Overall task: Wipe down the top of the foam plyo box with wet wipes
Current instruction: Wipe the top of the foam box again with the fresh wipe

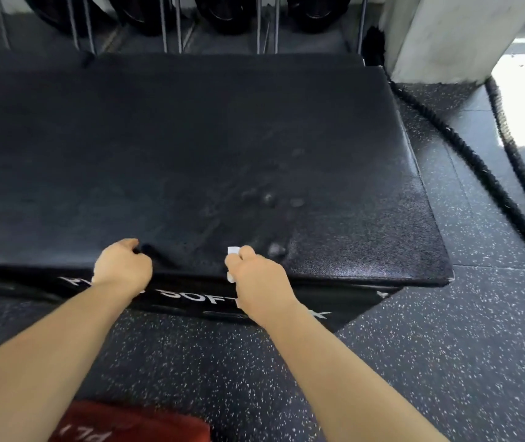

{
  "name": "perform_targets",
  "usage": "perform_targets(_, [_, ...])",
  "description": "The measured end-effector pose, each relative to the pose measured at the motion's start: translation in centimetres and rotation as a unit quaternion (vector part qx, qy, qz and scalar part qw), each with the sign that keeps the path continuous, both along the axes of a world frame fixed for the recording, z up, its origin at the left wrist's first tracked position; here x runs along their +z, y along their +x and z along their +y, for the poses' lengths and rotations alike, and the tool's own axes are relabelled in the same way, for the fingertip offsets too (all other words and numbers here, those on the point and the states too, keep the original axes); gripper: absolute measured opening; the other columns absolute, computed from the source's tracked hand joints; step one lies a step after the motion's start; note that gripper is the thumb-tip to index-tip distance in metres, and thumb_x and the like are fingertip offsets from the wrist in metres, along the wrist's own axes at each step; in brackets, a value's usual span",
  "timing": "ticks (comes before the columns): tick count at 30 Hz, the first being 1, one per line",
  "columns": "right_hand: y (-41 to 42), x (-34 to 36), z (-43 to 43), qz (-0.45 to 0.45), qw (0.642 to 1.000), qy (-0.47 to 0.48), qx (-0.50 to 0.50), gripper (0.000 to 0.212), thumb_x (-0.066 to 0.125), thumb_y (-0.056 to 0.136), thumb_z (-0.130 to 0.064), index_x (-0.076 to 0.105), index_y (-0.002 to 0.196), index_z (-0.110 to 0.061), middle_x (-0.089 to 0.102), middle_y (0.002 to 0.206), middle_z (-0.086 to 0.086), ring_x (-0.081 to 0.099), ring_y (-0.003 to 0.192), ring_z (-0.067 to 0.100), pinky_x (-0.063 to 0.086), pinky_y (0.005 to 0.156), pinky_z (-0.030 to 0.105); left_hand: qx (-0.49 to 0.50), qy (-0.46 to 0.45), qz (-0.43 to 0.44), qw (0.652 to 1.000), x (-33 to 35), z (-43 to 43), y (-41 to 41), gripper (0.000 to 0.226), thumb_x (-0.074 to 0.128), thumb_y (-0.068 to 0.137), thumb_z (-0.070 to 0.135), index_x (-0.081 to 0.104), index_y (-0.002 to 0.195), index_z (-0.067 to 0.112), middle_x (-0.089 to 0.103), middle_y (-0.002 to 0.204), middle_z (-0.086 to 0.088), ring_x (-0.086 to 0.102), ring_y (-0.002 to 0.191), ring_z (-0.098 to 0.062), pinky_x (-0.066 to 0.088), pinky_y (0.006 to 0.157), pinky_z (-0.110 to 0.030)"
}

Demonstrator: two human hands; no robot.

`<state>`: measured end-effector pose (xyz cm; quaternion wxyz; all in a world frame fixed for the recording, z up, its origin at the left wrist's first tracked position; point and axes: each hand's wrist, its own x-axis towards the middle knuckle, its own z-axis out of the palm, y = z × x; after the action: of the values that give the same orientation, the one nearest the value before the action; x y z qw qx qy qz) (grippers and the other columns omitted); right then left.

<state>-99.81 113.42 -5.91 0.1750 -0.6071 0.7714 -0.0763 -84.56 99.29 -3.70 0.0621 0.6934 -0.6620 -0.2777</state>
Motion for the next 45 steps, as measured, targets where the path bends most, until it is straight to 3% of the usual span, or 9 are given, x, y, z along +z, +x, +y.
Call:
perform_targets(9, [-6.8, 0.4, 5.3, -0.027, 0.997, 0.010, -0.077, 0.011, 0.050, 0.096, -0.013, 0.047, 0.091, -0.022, 0.043, 0.085, -0.010, 0.053, 0.075, 0.021, 0.043, 0.066, 0.032, -0.069, 0.098, 0.035, 0.992, -0.3, -1.2, 2.6, 0.063, 0.041, 0.092, -0.006, 0.030, 0.151, 0.014, 0.036, 0.153, -0.003, 0.040, 0.137, -0.021, 0.029, 0.106, -0.023])
perform_targets(11, [-7.4, 0.5, 5.6, -0.024, 0.997, 0.016, -0.073, 0.006, 0.052, 0.096, -0.015, 0.055, 0.094, -0.019, 0.042, 0.083, -0.012, 0.052, 0.077, 0.019, 0.040, 0.066, 0.030, -0.093, 0.119, 0.039, 0.988, -0.1, -1.2, 3.1, 0.066, 0.039, 0.093, -0.005, 0.025, 0.153, 0.018, 0.032, 0.156, -0.001, 0.057, 0.113, -0.013, 0.039, 0.093, -0.018])
perform_targets(14, [-6.9, 0.6, 5.1, -0.024, 0.997, 0.024, -0.065, 0.009, 0.052, 0.097, -0.013, 0.059, 0.098, -0.018, 0.045, 0.085, -0.014, 0.051, 0.074, 0.015, 0.036, 0.063, 0.026, -0.106, 0.136, 0.067, 0.983, -0.4, -1.3, 3.6, 0.070, 0.037, 0.092, -0.005, 0.021, 0.154, 0.024, 0.029, 0.157, 0.001, 0.039, 0.069, 0.005, 0.032, 0.060, -0.011])
perform_targets(19, [-3.4, 0.7, 1.8, -0.017, 0.999, 0.042, -0.002, 0.016, 0.048, 0.095, -0.008, 0.053, 0.109, -0.016, 0.057, 0.105, -0.002, 0.058, 0.079, 0.023, 0.047, 0.071, 0.034, -0.106, 0.150, 0.142, 0.973, -0.7, -1.0, 4.5, 0.070, 0.037, 0.092, -0.009, 0.024, 0.153, 0.023, 0.030, 0.156, 0.003, 0.055, 0.097, -0.004, 0.035, 0.073, -0.011])
perform_targets(22, [-1.6, 0.8, -0.4, -0.029, 0.999, 0.044, 0.000, 0.014, 0.048, 0.095, -0.007, 0.052, 0.107, -0.015, 0.058, 0.107, 0.000, 0.060, 0.083, 0.023, 0.049, 0.075, 0.035, -0.025, 0.175, 0.271, 0.946, -0.1, -1.3, 5.6, 0.056, 0.041, 0.097, -0.008, 0.039, 0.147, 0.017, 0.045, 0.148, 0.003, 0.043, 0.134, -0.010, 0.032, 0.096, -0.015])
perform_targets(26, [1.4, 0.9, -3.4, -0.034, 0.998, 0.044, 0.032, 0.015, 0.048, 0.095, -0.008, 0.051, 0.108, -0.014, 0.056, 0.111, 0.002, 0.060, 0.088, 0.028, 0.048, 0.077, 0.038, 0.120, 0.155, 0.409, 0.891, -0.1, -2.1, 8.4, 0.025, 0.047, 0.099, 0.005, 0.064, 0.113, 0.017, 0.069, 0.119, -0.003, 0.062, 0.115, -0.014, 0.042, 0.097, -0.025])
perform_targets(28, [3.0, 0.8, -5.0, -0.030, 0.997, 0.041, 0.050, 0.013, 0.047, 0.096, -0.008, 0.050, 0.109, -0.013, 0.055, 0.110, 0.004, 0.059, 0.088, 0.030, 0.048, 0.077, 0.039, 0.202, 0.126, 0.456, 0.857, -0.8, -2.5, 9.5, 0.026, 0.042, 0.100, 0.004, 0.059, 0.121, 0.005, 0.062, 0.128, -0.015, 0.059, 0.120, -0.022, 0.051, 0.085, -0.022])
perform_targets(34, [7.1, 0.9, -9.5, -0.062, 0.995, 0.033, 0.071, 0.013, 0.052, 0.094, -0.006, 0.049, 0.105, -0.013, 0.054, 0.108, 0.005, 0.058, 0.086, 0.028, 0.043, 0.070, 0.034, 0.346, 0.164, 0.479, 0.790, -1.5, -4.0, 10.4, 0.040, 0.037, 0.105, 0.025, 0.045, 0.139, 0.006, 0.051, 0.142, -0.009, 0.048, 0.131, -0.023, 0.039, 0.097, -0.035])
perform_targets(45, [13.8, 0.4, -17.2, -0.019, 0.988, 0.007, 0.154, 0.014, 0.049, 0.100, -0.012, 0.048, 0.113, -0.010, 0.050, 0.110, 0.007, 0.044, 0.076, 0.023, 0.031, 0.066, 0.032, 0.425, 0.239, 0.536, 0.689, -1.0, -6.4, 11.6, 0.063, 0.028, 0.103, 0.049, 0.031, 0.149, 0.007, 0.046, 0.144, -0.017, 0.055, 0.122, -0.032, 0.042, 0.096, -0.042])
